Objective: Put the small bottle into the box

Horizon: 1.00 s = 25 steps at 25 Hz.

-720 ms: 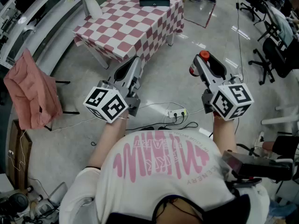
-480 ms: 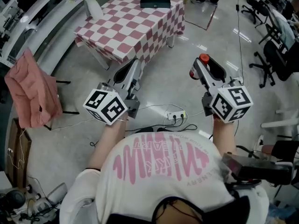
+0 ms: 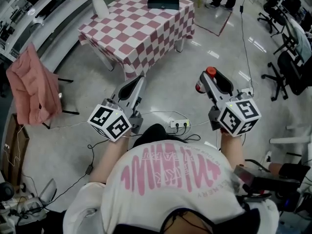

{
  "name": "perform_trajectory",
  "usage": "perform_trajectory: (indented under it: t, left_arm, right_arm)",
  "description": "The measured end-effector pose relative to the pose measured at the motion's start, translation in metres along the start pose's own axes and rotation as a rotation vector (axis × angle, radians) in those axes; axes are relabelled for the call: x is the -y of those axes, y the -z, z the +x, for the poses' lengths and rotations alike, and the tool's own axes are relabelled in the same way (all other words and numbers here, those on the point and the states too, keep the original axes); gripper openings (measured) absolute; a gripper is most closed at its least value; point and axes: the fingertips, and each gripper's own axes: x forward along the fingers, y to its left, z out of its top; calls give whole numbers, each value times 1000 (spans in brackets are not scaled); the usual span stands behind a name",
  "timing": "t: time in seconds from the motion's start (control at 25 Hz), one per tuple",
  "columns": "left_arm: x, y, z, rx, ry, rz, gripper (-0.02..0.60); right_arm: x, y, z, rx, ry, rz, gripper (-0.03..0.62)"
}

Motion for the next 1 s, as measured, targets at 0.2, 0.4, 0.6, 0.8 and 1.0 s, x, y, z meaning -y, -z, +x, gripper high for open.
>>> perform_trajectory:
  t: [0.2,0.4,0.6,0.8,1.0]
  left_arm:
    - [-9,14,13,-34,-28,-29,8]
    - [-12,16,41,-35,30,-30,8]
    - [-44,6,81,-28,47,-49,8]
    - [-87,-15,131,-59,97,-46,8]
    - [-136,-54,177,-41,141,-9,8]
  right_arm:
    - [23,16,-6,-6,14,82,146]
    - [41,12,3,27,7,90,146]
    - [67,2,39,41,36,60,146]
    - [90,-15,99,39,59,44,146]
    - [108,-46,163,72,69,30,146]
